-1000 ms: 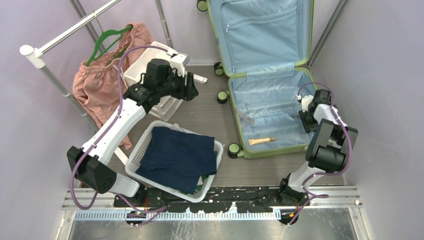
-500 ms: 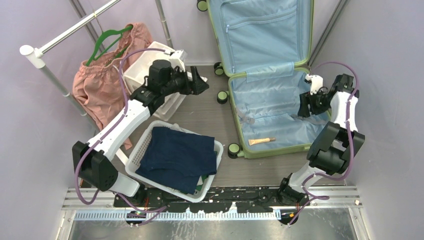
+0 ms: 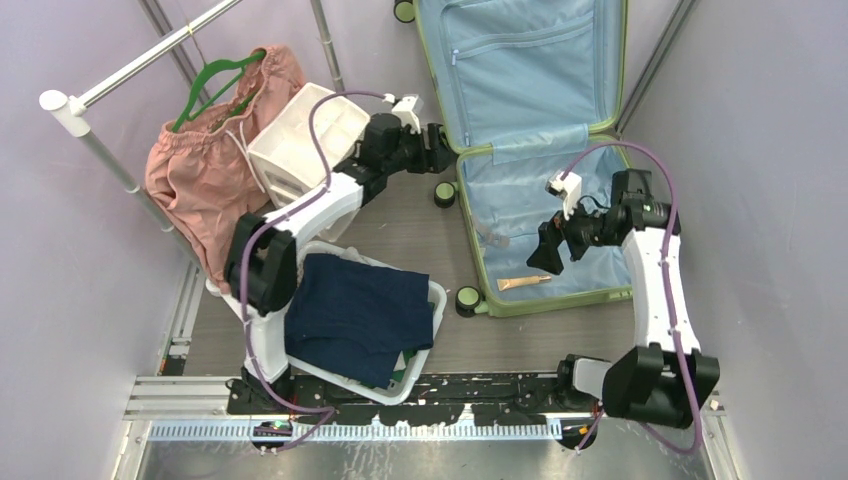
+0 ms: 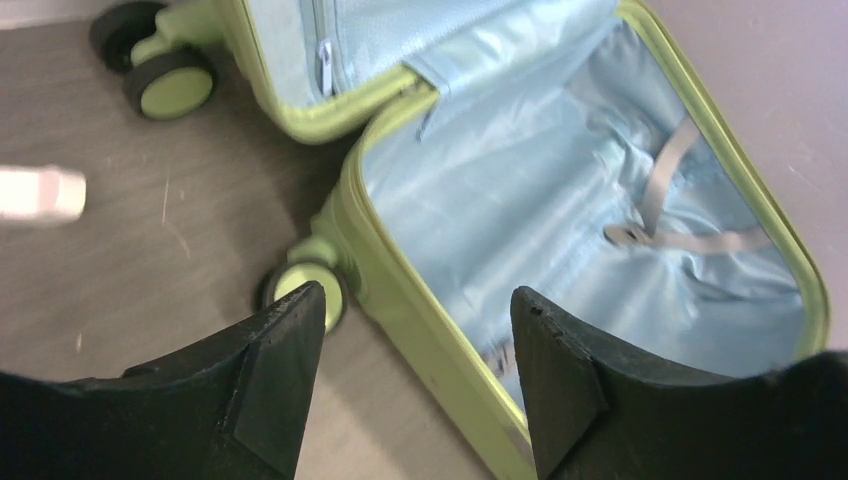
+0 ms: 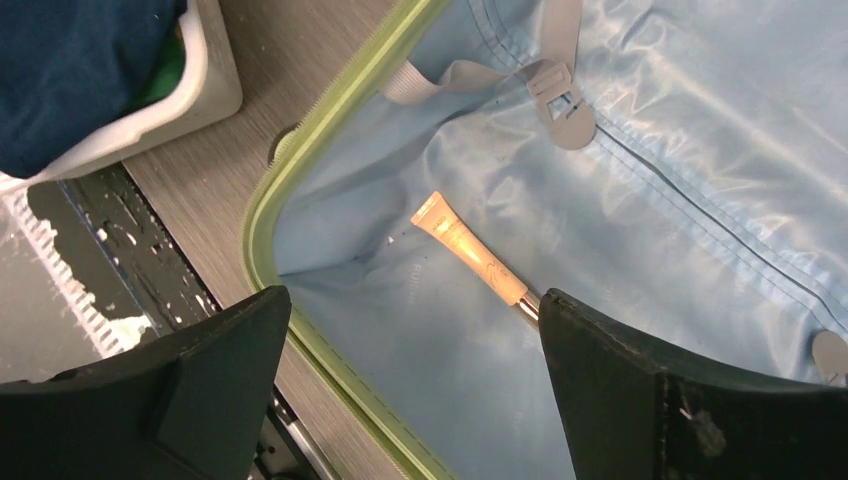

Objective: Open, take out, and arrange the luggage
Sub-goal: Adjust the luggage at the center of the board.

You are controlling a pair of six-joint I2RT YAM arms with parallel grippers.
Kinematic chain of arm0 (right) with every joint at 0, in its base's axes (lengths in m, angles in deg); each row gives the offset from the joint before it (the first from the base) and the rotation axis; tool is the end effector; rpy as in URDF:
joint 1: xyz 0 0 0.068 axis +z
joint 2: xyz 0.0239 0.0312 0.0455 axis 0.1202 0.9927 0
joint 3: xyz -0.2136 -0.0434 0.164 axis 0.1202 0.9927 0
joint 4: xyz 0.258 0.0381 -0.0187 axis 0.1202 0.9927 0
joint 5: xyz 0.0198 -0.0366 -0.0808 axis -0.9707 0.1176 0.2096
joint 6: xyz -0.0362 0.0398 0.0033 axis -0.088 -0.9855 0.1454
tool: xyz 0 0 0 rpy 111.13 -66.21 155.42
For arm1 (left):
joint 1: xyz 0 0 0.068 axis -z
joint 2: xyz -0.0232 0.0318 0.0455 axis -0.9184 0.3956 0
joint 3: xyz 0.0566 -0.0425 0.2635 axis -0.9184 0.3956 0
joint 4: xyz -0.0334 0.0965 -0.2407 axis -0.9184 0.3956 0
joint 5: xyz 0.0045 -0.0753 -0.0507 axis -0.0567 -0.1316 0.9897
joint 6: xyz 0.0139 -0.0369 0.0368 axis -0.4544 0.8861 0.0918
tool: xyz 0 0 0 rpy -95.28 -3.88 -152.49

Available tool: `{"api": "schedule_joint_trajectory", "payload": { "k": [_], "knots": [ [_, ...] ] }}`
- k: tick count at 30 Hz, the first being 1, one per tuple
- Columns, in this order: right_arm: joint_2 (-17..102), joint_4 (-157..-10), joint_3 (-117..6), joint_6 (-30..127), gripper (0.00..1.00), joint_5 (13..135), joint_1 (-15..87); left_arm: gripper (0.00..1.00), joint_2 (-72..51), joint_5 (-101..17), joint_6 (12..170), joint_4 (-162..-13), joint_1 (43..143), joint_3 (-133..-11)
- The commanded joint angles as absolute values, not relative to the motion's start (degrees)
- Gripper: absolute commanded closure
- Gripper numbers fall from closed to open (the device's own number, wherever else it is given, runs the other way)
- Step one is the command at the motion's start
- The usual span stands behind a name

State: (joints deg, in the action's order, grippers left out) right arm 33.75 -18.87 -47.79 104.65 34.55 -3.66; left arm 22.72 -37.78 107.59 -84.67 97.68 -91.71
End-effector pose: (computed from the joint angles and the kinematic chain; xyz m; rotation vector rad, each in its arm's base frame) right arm 0.2235 -0.0153 0.3158 -0.9546 2.1555 0.6686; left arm 0.3918 -0.2441 0.3133 0.2097 1.9711 -0.8904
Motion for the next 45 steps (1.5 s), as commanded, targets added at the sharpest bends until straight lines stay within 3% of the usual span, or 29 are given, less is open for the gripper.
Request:
{"api": "schedule_joint_trajectory", "payload": {
  "k": [1, 5, 12, 24, 29, 36, 45],
  "knots": [
    [29.07, -25.6, -45.03, 99.66, 0.0, 30.98, -2.99, 0.32, 29.19, -40.49, 105.88, -103.38, 97.28, -97.41],
    [28.2, -25.12, -44.3, 97.21, 0.0, 30.52, -1.5, 0.34, 35.2, -48.33, 107.65, -106.97, 97.04, -102.74],
    [26.52, -32.26, -41.41, 85.32, 0.0, 37.99, 6.64, 0.39, 44.89, -58.99, 105.88, -100.31, 97.02, -117.89],
    [29.92, -44.09, -36.58, 70.88, 0.0, 49.84, 18.68, 0.5, 56.92, -58.99, 104.76, -91.34, 94.3, -139.2],
    [32.36, -46.3, -36.67, 67.07, 0.01, 52.46, 21.92, 0.61, 58.49, -56.15, 105.05, -94.42, 93.43, -139.93],
    [33.24, -47.28, -36.72, 65.44, 0.04, 53.77, 22.97, 1.0, 60.09, -50.81, 101.92, -99.86, 93.33, -142.83],
    [35.08, -52.38, -34.9, 60.26, 0.24, 61.9, 23.8, 1.0, 47.86, -47.68, 92.57, -106.15, 95.29, -130.0]
  ]
}}
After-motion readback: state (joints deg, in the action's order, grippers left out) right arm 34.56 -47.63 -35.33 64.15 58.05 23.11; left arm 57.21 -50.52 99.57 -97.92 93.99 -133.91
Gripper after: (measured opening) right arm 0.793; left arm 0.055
